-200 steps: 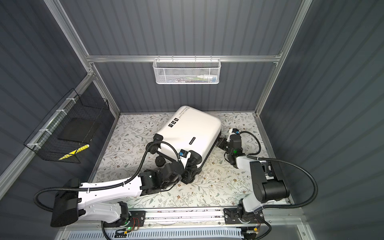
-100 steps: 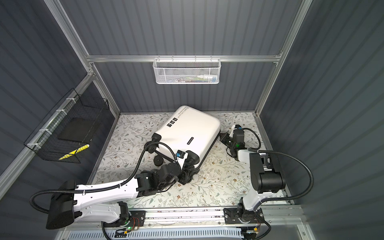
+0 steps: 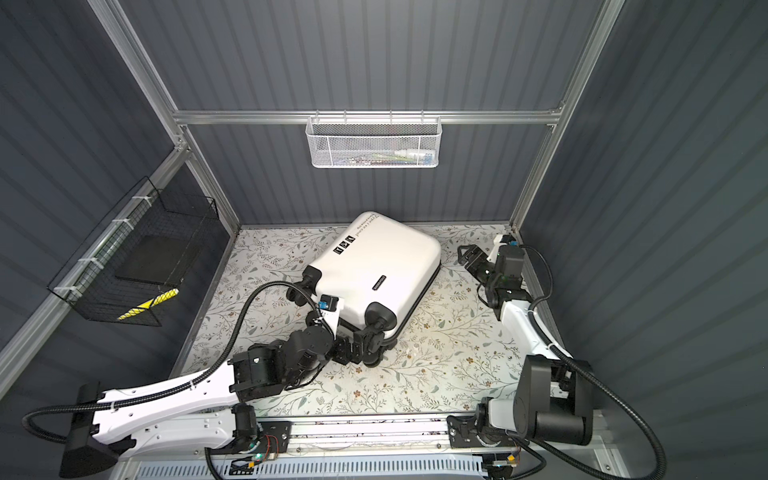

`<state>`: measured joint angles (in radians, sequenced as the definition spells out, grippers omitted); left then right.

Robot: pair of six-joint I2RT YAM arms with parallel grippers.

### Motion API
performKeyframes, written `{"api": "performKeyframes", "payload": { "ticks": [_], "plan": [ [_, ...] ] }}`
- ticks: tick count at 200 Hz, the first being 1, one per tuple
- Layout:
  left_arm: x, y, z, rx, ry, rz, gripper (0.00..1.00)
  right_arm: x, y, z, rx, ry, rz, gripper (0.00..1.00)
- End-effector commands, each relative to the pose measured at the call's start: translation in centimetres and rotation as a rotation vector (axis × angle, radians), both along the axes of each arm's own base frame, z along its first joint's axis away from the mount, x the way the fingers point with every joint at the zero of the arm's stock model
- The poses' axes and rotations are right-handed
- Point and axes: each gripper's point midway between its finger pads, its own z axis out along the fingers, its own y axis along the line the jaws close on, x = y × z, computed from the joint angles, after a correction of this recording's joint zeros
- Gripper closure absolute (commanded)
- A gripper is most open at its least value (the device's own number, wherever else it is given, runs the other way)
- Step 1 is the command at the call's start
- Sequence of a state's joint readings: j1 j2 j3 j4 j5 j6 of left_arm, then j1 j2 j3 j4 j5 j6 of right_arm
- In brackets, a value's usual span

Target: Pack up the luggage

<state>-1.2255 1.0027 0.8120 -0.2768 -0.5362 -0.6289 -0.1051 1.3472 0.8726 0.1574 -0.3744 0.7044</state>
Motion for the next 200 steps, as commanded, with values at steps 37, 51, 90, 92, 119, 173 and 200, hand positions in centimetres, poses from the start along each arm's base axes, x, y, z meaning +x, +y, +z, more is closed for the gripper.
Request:
{"api": "performKeyframes", "payload": {
  "ticks": [37,51,90,92,119,173,200],
  "plan": [
    [3.2,5.6,2.9,-0.128,0.120,0.203,0.00,4.2,2.9,3.5,0.104,0.044,0.193,0.07],
    [4.3,5.8,3.2,-0.128,0.155,0.205,0.00,5.5,3.6,4.5,0.113,0.038,0.233,0.06],
    [8.2,6.3,3.6,-0.187,0.223,0.202,0.00,8.1,5.7,4.6,0.121,0.066,0.314,0.06],
    [8.4,6.3,3.7,-0.190,0.225,0.199,0.00,8.2,5.8,4.6,0.123,0.067,0.316,0.06],
    [9.6,5.8,4.0,-0.206,0.245,0.179,0.00,9.1,6.8,3.5,0.144,0.088,0.343,0.05],
    [10.0,5.0,2.8,-0.237,0.289,0.163,0.00,9.6,9.5,1.7,0.163,0.120,0.431,0.06],
    [10.3,4.3,2.4,-0.251,0.303,0.148,0.00,8.9,10.8,1.3,0.168,0.123,0.478,0.08]
  ]
}}
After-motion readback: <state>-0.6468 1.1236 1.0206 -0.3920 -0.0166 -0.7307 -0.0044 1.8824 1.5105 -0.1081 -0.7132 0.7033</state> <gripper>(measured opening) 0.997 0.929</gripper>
